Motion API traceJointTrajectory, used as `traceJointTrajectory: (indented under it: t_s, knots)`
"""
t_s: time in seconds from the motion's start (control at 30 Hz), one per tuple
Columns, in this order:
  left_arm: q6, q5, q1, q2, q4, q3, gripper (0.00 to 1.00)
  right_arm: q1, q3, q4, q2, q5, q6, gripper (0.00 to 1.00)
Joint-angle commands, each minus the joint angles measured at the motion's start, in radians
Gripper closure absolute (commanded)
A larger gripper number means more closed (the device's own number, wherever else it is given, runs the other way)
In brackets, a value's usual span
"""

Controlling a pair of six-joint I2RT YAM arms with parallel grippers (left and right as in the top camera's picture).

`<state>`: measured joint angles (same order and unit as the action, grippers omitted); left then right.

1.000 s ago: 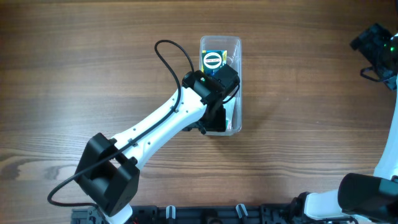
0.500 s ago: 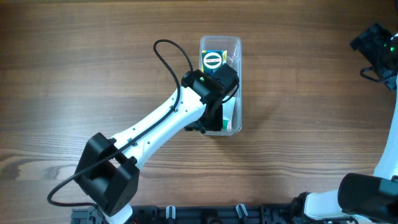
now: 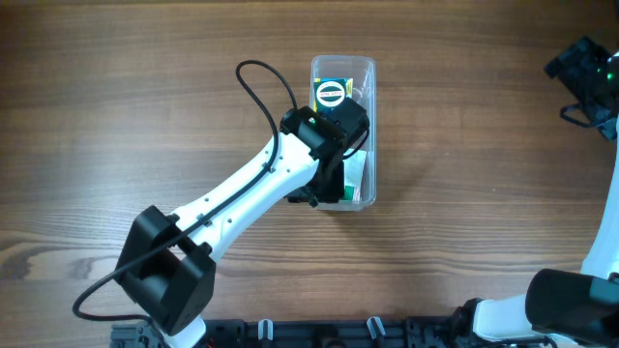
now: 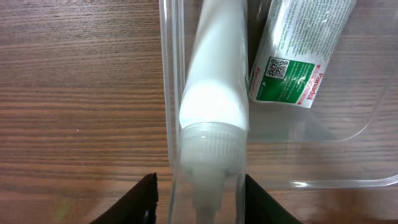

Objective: Pack container
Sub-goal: 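Lower the dropper bottle into the container beside the tube box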

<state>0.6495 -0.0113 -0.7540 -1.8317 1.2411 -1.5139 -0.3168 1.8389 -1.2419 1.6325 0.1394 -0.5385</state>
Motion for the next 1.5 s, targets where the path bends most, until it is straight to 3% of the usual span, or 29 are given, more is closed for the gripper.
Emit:
traceJointTrajectory:
  t_s: [0.0,0.73,0.97,1.47]
  knots:
    - [0.009,0.037,0.006,0.022,-0.002,-0.020,0.59,0.005,-0.001,0.001,0.005,0.010,-0.014,0.00]
    - [-0.013,0.039,0.006,0.077,-0.017,-0.059,0.59,0.005,-0.001,0.001,0.005,0.010,-0.014,0.00]
    - [-0.013,0.055,0.006,0.077,0.054,-0.059,0.42,0.005,-0.001,0.001,0.005,0.010,-0.013,0.00]
    - [-0.013,0.001,0.005,0.019,0.027,-0.059,0.39,0.005,-0.001,0.001,0.005,0.010,-0.013,0.00]
